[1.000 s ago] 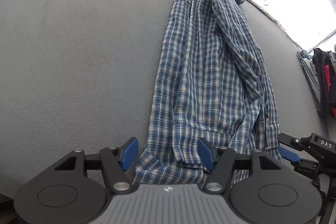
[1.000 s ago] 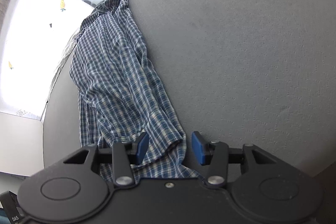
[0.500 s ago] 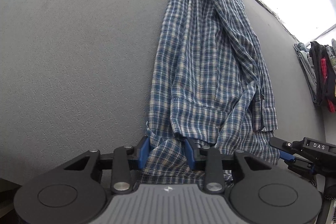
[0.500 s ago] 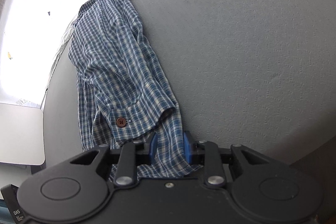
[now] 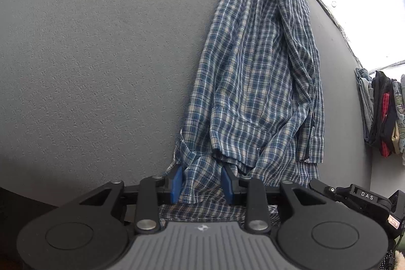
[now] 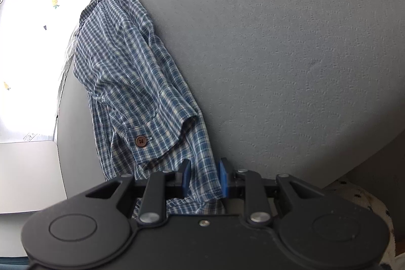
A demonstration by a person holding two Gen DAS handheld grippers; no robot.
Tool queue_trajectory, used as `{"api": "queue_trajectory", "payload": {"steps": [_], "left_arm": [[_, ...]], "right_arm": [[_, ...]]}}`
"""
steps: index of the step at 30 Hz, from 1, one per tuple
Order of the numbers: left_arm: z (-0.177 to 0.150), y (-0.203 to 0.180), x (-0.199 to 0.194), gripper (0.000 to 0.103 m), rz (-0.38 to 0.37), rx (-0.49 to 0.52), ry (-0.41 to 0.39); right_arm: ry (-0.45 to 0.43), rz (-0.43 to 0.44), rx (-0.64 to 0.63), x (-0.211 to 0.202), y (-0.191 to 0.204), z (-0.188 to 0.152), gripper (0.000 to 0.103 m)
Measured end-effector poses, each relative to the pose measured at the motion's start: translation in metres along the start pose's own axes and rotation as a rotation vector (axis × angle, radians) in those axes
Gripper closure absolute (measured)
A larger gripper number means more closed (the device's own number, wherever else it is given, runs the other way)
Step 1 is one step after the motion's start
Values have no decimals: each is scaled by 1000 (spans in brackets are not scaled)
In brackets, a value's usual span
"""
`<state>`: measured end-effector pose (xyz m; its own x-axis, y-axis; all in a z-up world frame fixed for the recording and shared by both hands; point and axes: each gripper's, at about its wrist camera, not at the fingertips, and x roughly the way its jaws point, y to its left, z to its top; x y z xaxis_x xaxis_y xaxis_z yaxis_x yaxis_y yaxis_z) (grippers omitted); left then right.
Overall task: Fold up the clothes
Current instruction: 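Grasp the plaid shirt hem with both tools side by side, then lift the hem with both tools and fold it over toward the collar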
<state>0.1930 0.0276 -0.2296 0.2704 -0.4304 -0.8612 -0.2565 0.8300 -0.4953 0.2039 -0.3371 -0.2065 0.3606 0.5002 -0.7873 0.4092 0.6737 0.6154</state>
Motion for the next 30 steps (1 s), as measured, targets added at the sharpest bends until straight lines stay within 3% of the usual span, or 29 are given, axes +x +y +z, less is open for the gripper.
{"api": "queue_trajectory", "payload": {"steps": [4, 6, 7, 10, 22, 30], "left_arm": [[1, 1, 1, 71, -11, -11, 7], [1, -1, 2, 83, -12, -5, 9], [2, 0, 1, 95, -21, -17, 8], [4, 1, 0, 99, -46, -54, 5], [22, -1, -16, 102, -177, -199, -37], [53, -11, -44, 102, -272, -267, -133]], "right_arm": [[16, 6, -5, 1, 0, 1, 79], [24, -10, -39, 2, 3, 1, 86], [29, -15, -58, 2, 4, 0, 92], [37, 18, -48, 3, 3, -1, 99], [-5, 344, 261, -15, -22, 16, 100], [-56, 466, 340, -25, -13, 34, 100]]}}
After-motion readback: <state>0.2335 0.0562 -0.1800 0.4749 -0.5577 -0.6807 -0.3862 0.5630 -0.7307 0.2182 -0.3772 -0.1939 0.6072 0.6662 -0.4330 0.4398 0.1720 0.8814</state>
